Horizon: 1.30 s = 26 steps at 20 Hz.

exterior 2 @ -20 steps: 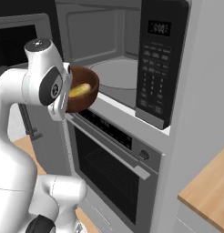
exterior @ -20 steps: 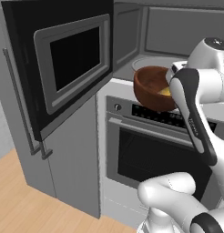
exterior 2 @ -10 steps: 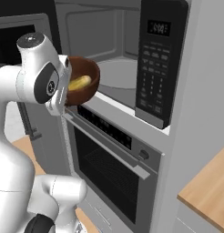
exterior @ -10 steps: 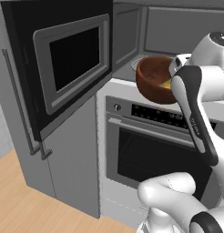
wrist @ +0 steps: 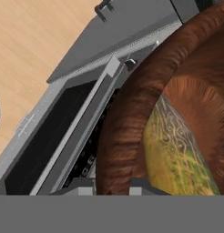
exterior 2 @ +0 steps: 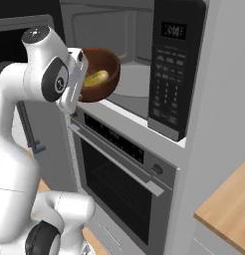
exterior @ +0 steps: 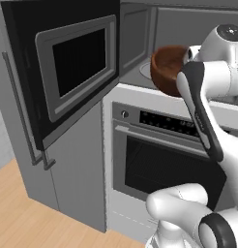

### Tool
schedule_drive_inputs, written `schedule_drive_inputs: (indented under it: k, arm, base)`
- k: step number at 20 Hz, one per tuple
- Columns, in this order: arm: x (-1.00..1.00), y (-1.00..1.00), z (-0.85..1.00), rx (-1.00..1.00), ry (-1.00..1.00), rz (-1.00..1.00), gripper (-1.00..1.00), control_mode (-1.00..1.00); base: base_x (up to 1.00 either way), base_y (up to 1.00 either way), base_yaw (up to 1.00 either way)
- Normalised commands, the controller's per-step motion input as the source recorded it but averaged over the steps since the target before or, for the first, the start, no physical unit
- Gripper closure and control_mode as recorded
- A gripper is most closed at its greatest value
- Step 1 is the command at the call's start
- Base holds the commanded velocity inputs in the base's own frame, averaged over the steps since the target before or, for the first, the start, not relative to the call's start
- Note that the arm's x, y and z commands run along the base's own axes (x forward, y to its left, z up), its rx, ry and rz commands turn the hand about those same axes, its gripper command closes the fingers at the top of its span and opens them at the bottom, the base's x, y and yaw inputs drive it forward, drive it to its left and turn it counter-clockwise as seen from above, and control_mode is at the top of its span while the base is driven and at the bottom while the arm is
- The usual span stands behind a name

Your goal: Pick the cucumber from the sink and place it in the bowl. Then pick the bowl and place it in the microwave. Then close the microwave door and press the start button.

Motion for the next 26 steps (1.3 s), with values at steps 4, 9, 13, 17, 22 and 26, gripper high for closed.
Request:
schedule_drive_inputs:
  k: [4,9,13,17,22,26]
  arm:
    - [0.56,-0.43,0.18,0.00,-0.03,-0.09,1.00,-1.00]
    - [0.53,-0.31,0.21,0.00,-0.04,-0.06,1.00,-1.00]
    - [0.77,-0.16,0.00,0.00,-0.02,-0.03,1.00,-1.00]
    - [0.69,-0.11,-0.01,0.00,-0.01,-0.01,1.00,-1.00]
    - [0.27,-0.09,-0.33,-0.01,-0.02,0.00,1.00,-1.00]
    - [0.03,-0.14,-0.34,0.00,0.00,0.00,1.00,-1.00]
  base:
    - [0.00,0.00,0.00]
    - [0.00,0.00,0.00]
    - [0.00,0.00,0.00]
    - [0.00,0.00,0.00]
    - [0.00,0.00,0.00]
    - [0.00,0.00,0.00]
